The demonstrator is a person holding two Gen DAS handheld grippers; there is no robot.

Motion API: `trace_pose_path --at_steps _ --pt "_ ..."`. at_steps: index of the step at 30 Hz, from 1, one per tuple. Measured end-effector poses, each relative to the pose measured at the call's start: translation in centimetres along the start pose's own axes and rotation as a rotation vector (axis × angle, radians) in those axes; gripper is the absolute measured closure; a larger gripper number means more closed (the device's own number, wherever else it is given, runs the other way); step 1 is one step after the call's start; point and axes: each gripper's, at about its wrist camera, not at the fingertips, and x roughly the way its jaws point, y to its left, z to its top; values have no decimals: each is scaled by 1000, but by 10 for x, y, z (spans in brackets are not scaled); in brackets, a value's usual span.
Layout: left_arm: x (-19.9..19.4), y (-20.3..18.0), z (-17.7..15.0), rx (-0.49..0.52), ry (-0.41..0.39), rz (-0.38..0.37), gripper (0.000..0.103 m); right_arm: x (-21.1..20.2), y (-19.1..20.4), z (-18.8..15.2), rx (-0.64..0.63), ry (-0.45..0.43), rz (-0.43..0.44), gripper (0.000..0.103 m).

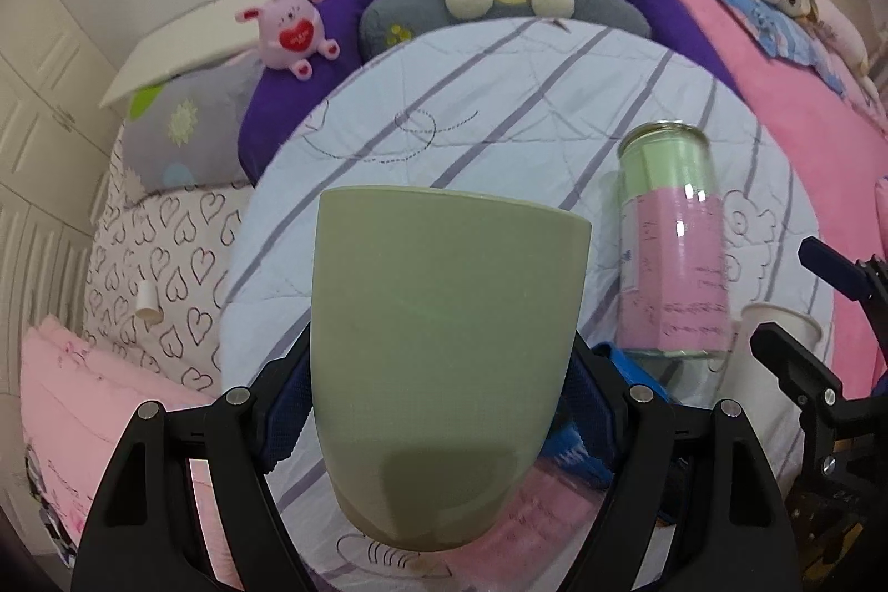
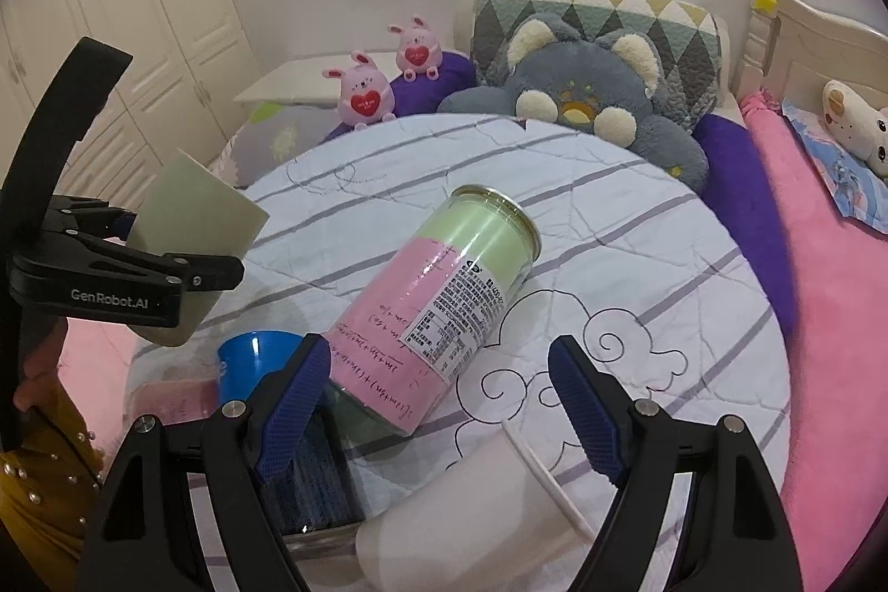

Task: Flip cup upright
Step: 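Lift the pale green cup with the left gripper and rotate it mouth-up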

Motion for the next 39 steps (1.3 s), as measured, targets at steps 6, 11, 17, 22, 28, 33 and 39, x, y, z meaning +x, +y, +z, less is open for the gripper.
trace_pose_path --at_steps 6,11,17,22,28,33,39 --pt "-29 -12 -14 27 -34 -4 23 -21 2 -6 -2 -18 -21 21" --pt "-51 -31 -35 35 -44 -32 23 -45 1 -25 -3 -21 -24 21" --pt "-65 -72 -72 68 -54 -59 23 -72 -3 -58 -7 -26 23 21" --pt "-71 -103 -105 61 -79 -61 23 -84 -18 -90 38 -32 35 21" --pt "-60 -128 -136 33 -39 -146 23 -87 -34 -123 64 9 24 21" --pt "-38 -148 -155 -1 21 -138 23 -86 -41 -140 74 41 50 21" --pt "-26 -149 -160 -55 52 -166 24 -84 -50 -152 90 63 48 21"
